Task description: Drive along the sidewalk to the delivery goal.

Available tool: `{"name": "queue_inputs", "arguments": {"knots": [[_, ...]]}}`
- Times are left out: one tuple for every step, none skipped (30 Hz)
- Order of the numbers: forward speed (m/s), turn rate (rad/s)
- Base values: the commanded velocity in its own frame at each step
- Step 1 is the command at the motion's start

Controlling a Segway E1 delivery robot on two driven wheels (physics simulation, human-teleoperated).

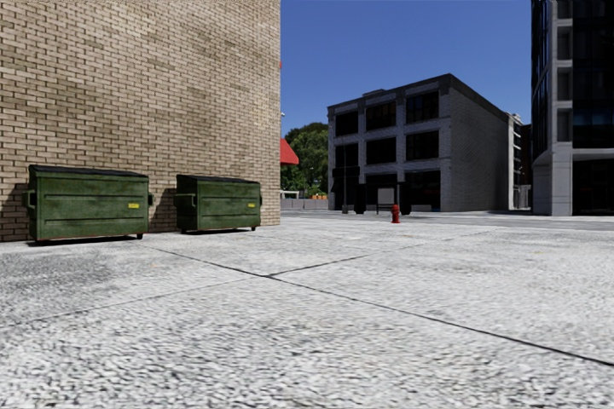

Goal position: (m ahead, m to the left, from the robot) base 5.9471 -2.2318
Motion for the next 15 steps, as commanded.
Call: {"name": "queue_inputs", "arguments": {"knots": [[1.38, 0.0], [1.38, 0.0], [1.38, 0.0], [1.38, 0.0], [1.38, 0.0], [1.38, 0.0], [1.38, 0.0], [1.38, 0.0], [1.38, 0.0], [1.38, 0.0], [1.38, 0.0], [1.38, 0.0], [1.38, 0.0], [1.38, -0.11], [1.38, -0.11]]}}
